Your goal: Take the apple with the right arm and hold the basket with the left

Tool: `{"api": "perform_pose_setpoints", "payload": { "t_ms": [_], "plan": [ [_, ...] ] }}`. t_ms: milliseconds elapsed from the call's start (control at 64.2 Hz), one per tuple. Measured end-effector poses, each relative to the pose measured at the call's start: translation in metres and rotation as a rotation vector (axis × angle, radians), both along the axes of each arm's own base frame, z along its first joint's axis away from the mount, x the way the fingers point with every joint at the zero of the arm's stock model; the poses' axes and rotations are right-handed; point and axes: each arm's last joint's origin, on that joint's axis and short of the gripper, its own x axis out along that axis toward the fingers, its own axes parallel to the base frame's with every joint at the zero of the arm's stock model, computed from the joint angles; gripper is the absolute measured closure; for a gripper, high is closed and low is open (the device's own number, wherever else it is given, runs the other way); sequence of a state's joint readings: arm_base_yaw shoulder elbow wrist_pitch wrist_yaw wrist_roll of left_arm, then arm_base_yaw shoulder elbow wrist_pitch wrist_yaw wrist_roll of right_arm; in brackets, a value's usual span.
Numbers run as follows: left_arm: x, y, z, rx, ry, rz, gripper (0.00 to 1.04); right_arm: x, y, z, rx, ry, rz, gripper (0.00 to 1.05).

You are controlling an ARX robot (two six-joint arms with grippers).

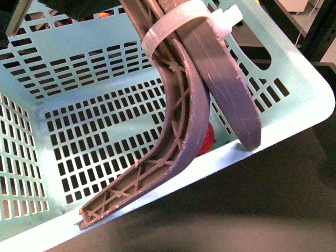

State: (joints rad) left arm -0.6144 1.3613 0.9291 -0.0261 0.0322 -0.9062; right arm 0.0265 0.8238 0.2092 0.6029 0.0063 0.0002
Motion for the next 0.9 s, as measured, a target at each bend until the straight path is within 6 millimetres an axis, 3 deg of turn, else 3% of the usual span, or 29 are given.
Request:
{"api": "perform_pose_setpoints", "payload": {
  "t_ms": [31,483,904],
  "plan": [
    [0.0,0.0,0.0,0.0,0.0,0.0,0.9,-0.003,-0.002,-0.002,0.0,-0.003,-0.012,1.03],
    [0.0,0.0,0.0,-0.001,0.0,-0.001,0.9,-0.032,-0.004,-0.023,0.002,-0.002,-0.019,1.03],
    [0.0,0.0,0.0,0.001,0.0,0.002,0.9,-0.046,-0.004,-0.032,0.002,-0.025,-0.018,1.03]
  ]
}}
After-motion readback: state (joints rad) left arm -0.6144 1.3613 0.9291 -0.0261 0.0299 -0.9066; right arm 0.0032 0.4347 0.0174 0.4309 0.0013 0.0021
